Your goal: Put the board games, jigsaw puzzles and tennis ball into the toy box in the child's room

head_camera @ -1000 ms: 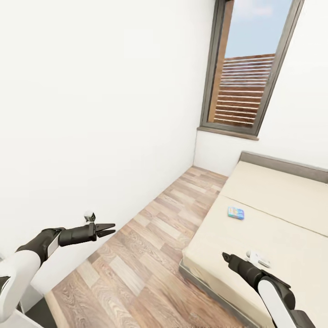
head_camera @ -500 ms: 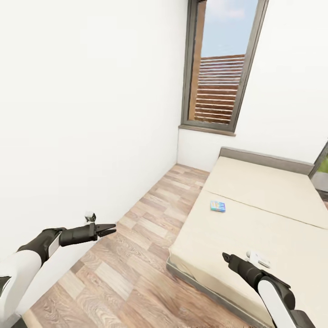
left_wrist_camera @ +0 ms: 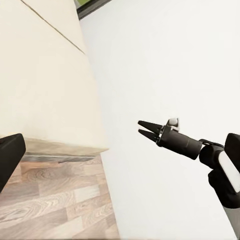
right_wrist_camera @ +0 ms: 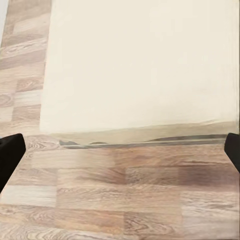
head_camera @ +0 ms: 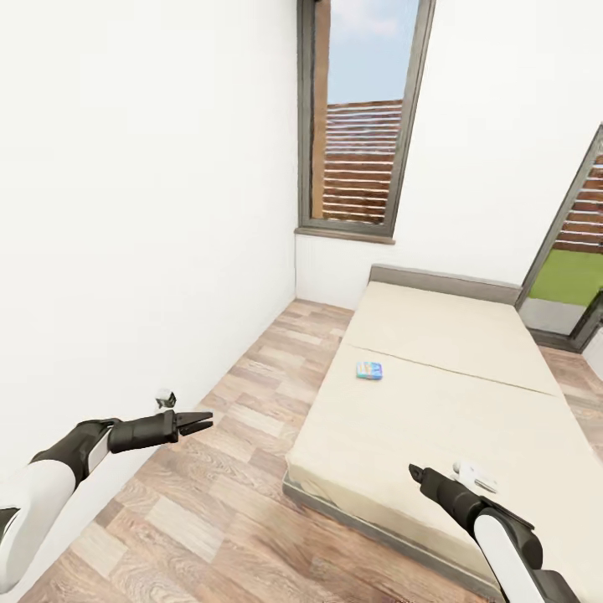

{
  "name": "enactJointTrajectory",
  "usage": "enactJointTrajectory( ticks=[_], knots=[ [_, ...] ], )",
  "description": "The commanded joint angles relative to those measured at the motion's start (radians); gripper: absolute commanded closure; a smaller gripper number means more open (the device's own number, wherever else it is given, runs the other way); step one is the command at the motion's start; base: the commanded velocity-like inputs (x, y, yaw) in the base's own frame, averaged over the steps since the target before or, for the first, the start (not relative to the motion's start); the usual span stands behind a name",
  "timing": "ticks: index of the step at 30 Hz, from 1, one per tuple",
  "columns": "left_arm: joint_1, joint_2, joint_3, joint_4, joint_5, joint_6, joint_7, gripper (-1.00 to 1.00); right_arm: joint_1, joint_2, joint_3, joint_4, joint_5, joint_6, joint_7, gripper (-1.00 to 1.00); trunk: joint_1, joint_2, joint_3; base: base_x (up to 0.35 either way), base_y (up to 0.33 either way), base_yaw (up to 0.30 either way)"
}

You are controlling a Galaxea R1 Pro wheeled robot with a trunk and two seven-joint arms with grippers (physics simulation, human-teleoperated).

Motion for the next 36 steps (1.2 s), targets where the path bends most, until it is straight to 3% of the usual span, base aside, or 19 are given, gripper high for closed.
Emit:
enactJointTrajectory(
  ticks=[1,16,36],
  knots=[
    [-0.001,0.000,0.002,0.000,-0.002,0.010,-0.004,-1.00,-0.001,-0.001,0.002,-0.001,-0.010,0.001,-0.010,-1.00,0.001,-0.002,-0.003,0.000,0.000,-0.268],
    [-0.001,0.004,0.002,0.000,-0.002,0.010,-0.006,-1.00,-0.001,-0.001,0.003,0.001,-0.010,0.000,-0.009,-1.00,0.001,-0.002,-0.006,0.005,0.002,-0.271],
    [-0.001,0.005,0.002,-0.001,-0.002,0.004,-0.008,-1.00,-0.001,-0.001,0.004,0.002,-0.010,-0.002,-0.007,-1.00,0.001,-0.002,0.012,0.104,0.092,-0.255]
  ],
)
